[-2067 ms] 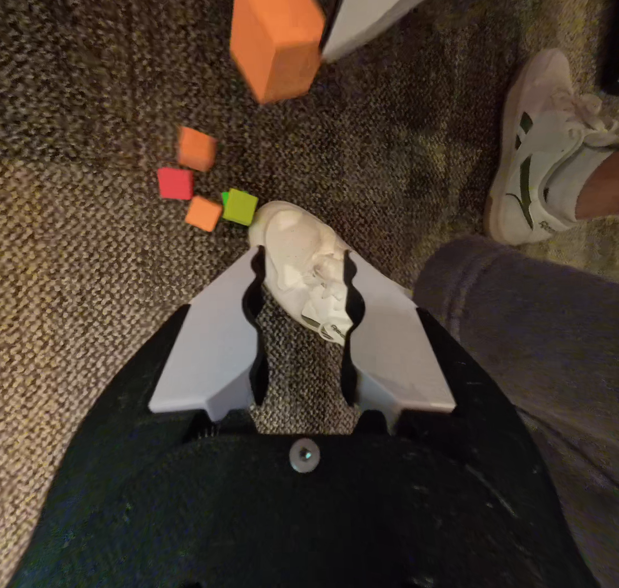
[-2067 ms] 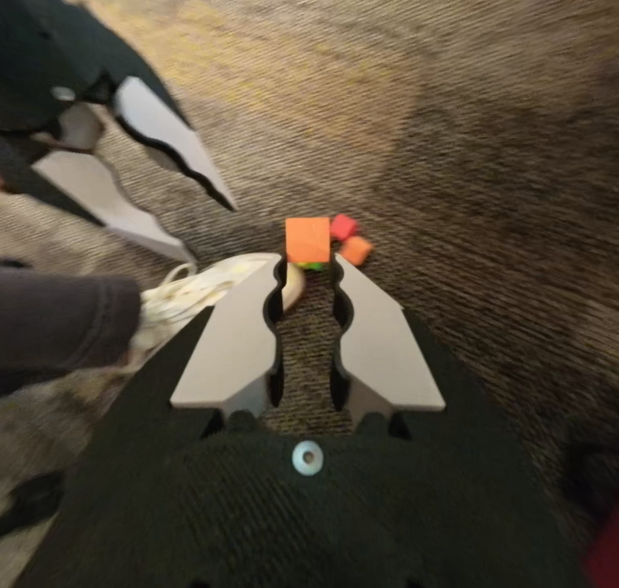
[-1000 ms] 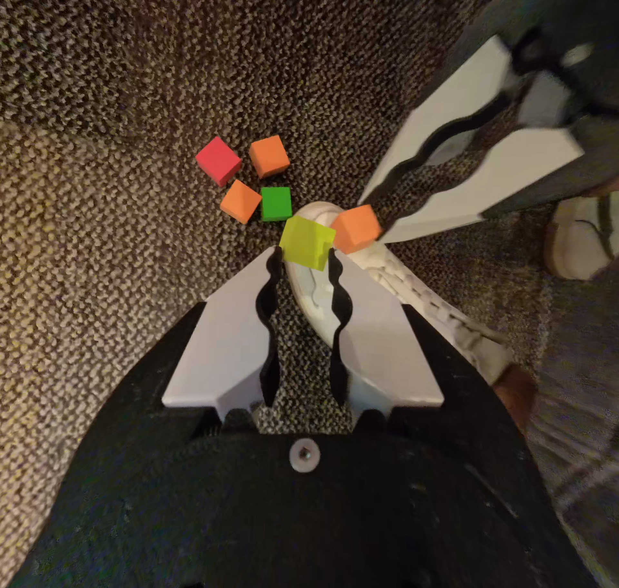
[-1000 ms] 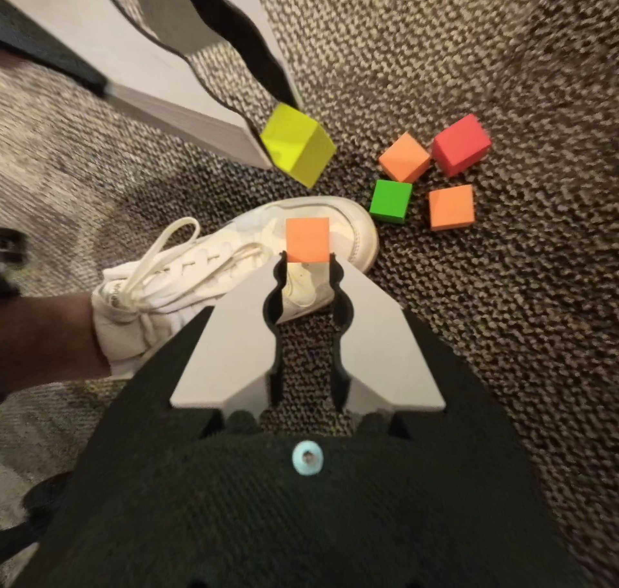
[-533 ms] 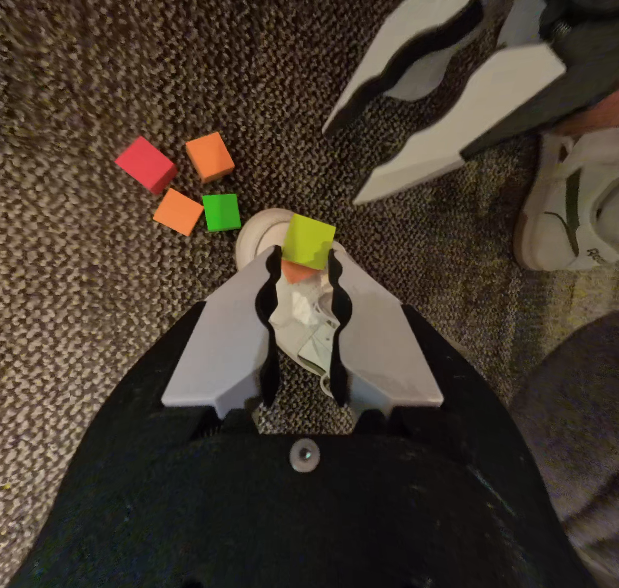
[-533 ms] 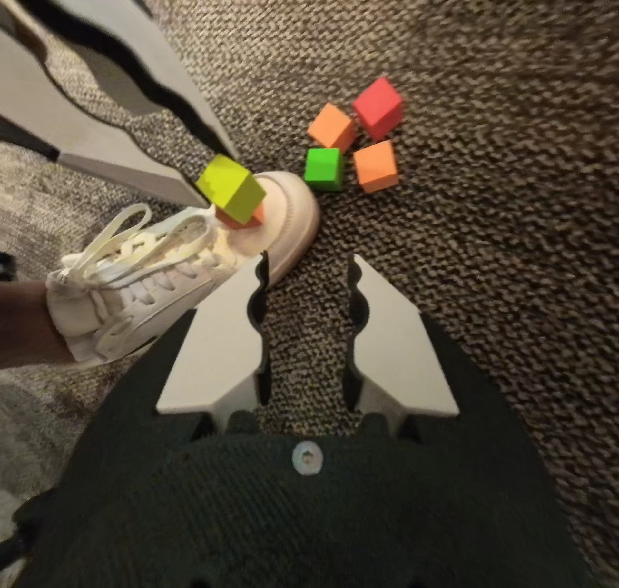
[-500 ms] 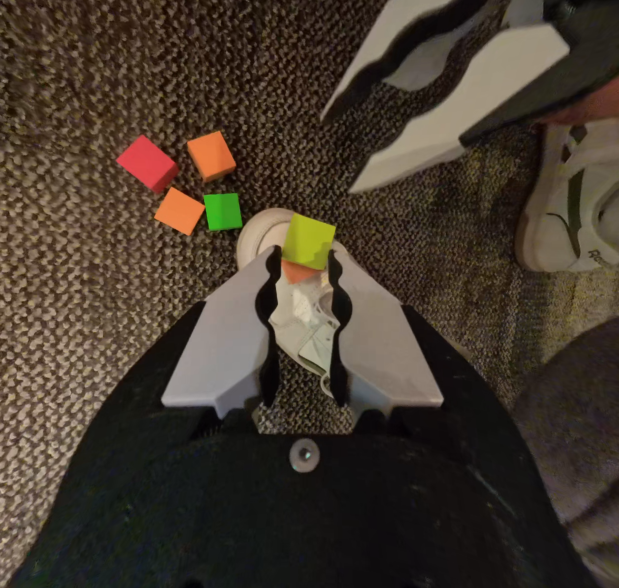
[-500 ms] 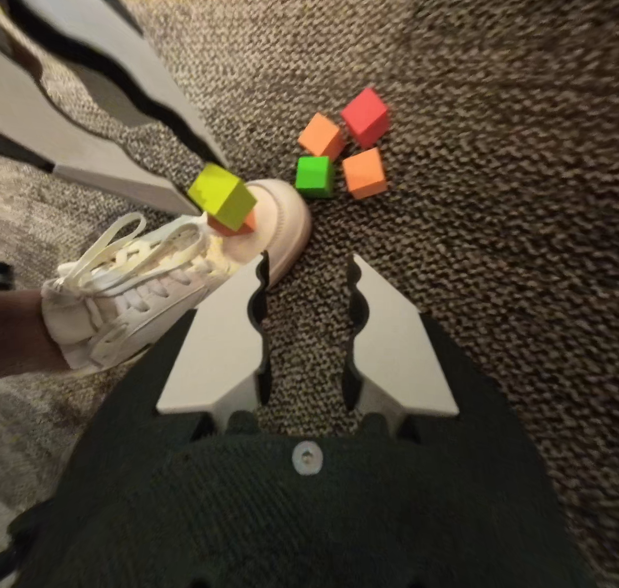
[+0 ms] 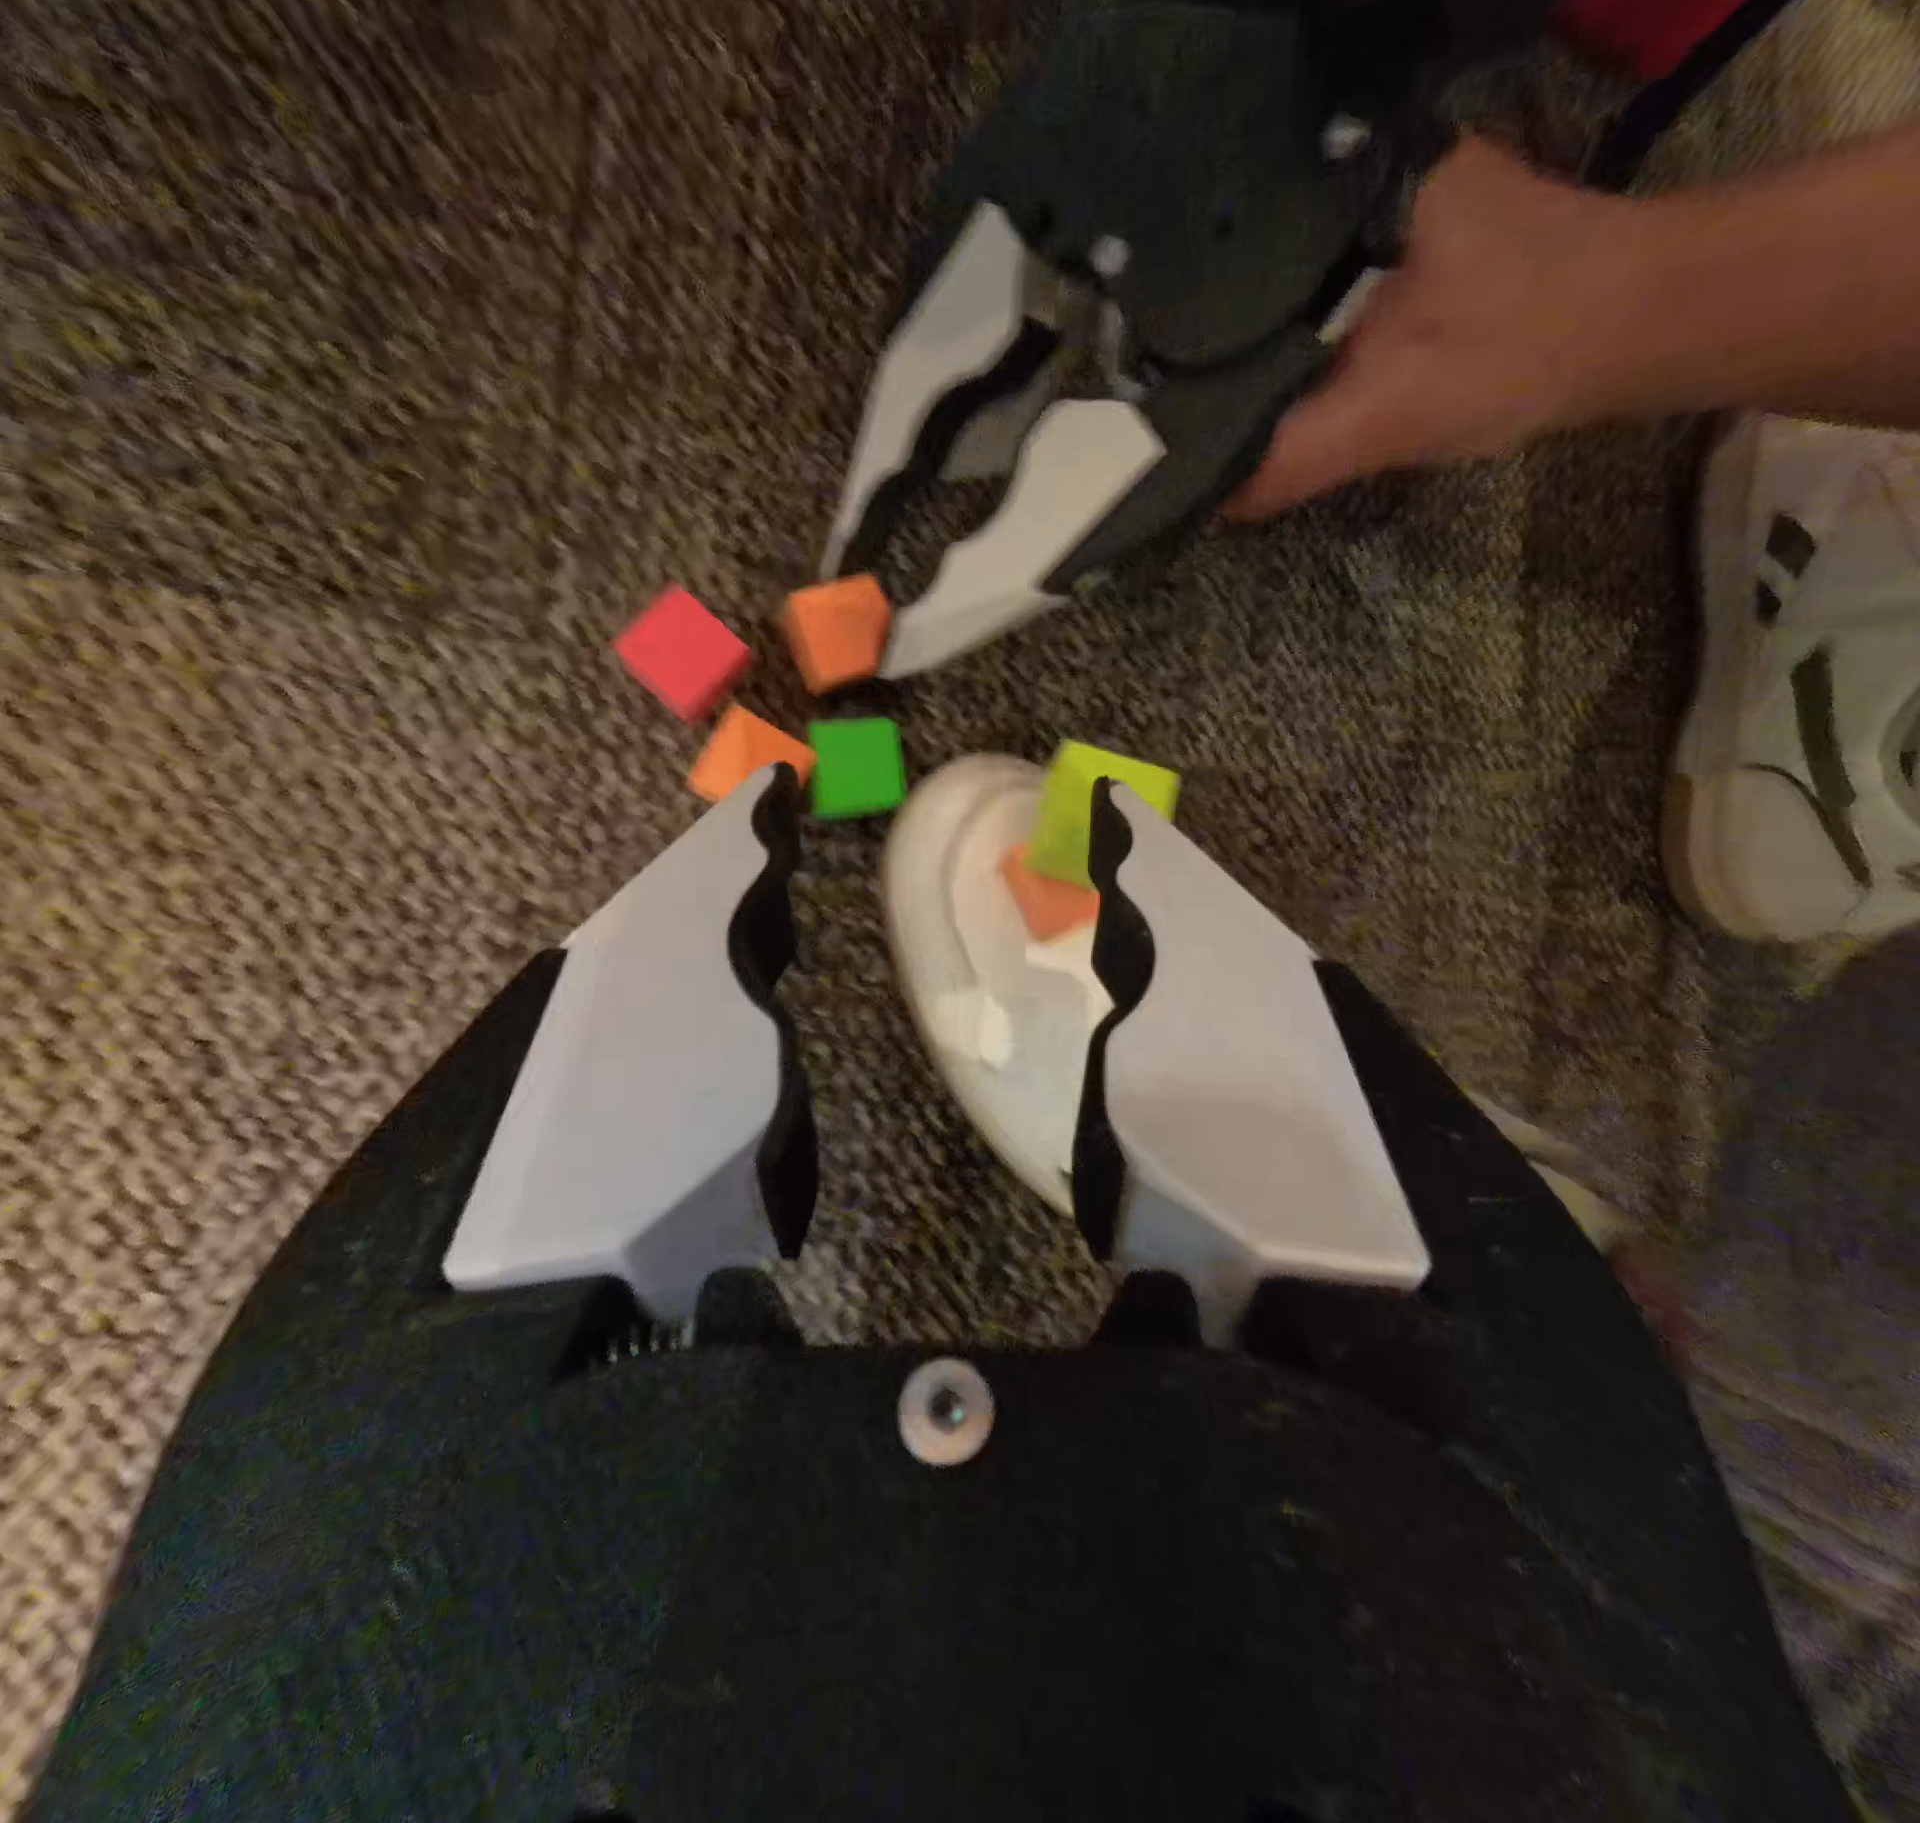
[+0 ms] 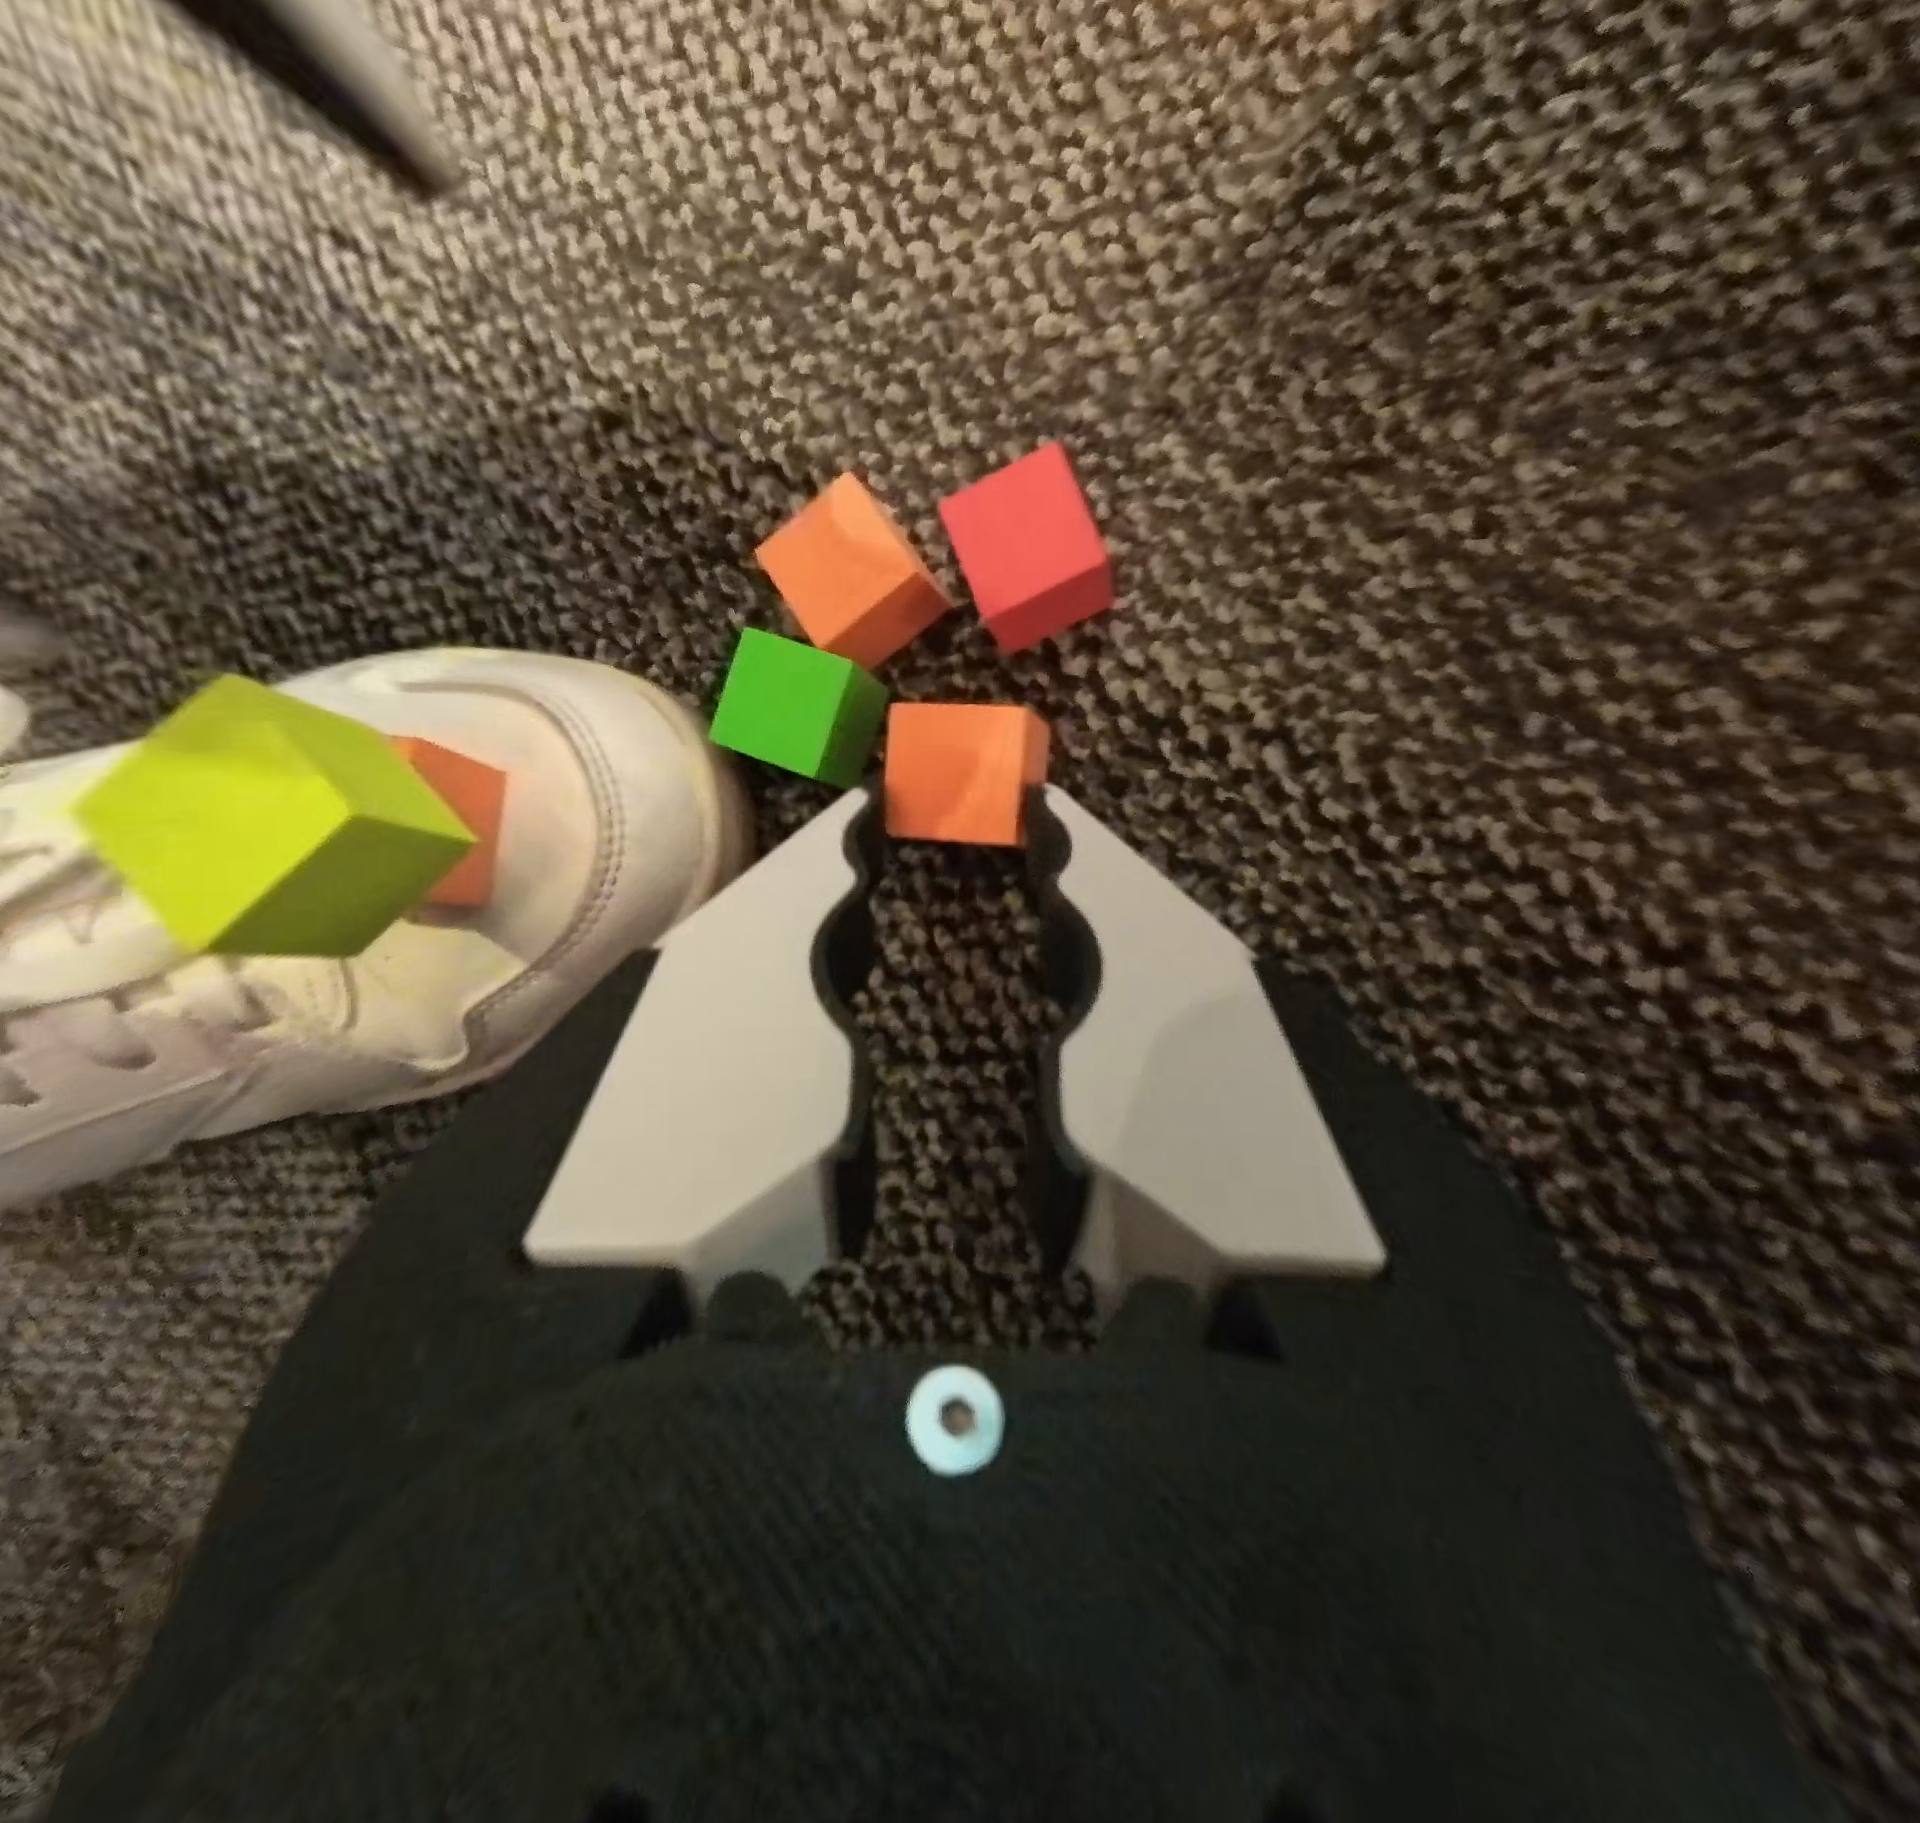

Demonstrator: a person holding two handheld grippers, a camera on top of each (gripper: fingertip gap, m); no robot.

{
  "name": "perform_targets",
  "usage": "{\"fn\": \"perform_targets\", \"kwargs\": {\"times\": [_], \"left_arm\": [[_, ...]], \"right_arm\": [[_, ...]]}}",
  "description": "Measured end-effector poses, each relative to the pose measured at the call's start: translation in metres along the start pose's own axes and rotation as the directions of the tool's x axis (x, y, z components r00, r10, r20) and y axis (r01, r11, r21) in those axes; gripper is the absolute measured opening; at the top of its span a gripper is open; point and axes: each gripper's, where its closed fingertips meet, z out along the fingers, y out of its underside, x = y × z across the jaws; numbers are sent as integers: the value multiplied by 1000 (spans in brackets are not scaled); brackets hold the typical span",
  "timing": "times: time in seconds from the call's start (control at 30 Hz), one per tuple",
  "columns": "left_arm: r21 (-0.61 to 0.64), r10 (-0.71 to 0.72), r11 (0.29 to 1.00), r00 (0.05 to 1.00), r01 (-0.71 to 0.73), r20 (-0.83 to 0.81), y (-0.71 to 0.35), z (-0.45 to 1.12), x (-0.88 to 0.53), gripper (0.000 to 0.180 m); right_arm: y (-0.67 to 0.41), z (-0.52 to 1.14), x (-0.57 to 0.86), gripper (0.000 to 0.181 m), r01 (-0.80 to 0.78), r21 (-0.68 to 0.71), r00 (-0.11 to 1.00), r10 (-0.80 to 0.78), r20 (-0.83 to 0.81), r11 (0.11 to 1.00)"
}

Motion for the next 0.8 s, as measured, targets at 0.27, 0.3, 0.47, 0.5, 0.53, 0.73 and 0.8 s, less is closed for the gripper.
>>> {"fn": "perform_targets", "kwargs": {"times": [0.27, 0.3, 0.47, 0.5, 0.53, 0.73, 0.8], "left_arm": [[-95, 11, 995, 998, -5, 62, 21, 45, -59, 44], [-117, 17, 993, 998, -10, 58, 26, 50, -60, 44], [-196, 42, 980, 998, -34, 35, 41, 65, -56, 44], [-206, 43, 978, 998, -34, 38, 44, 68, -56, 44], [-209, 39, 977, 999, -31, 30, 45, 69, -55, 44], [-208, -4, 978, 1000, 6, 12, 45, 70, -52, 36], [-204, -13, 979, 1000, 15, 11, 44, 69, -53, 23]], "right_arm": [[-30, -80, -31, 24, -21, 123, 1000, 22, -5, 992], [-33, -87, -40, 25, -24, 121, 1000, 22, 17, 992], [-46, -93, -78, 25, -81, 83, 986, 67, 154, 993], [-47, -91, -80, 24, -87, 79, 983, 73, 166, 993], [-49, -90, -82, 24, -92, 73, 981, 78, 176, 993], [-41, -77, -88, 25, -76, -11, 977, 77, 200, 997], [-36, -73, -87, 25, -50, -35, 982, 55, 180, 998]]}}
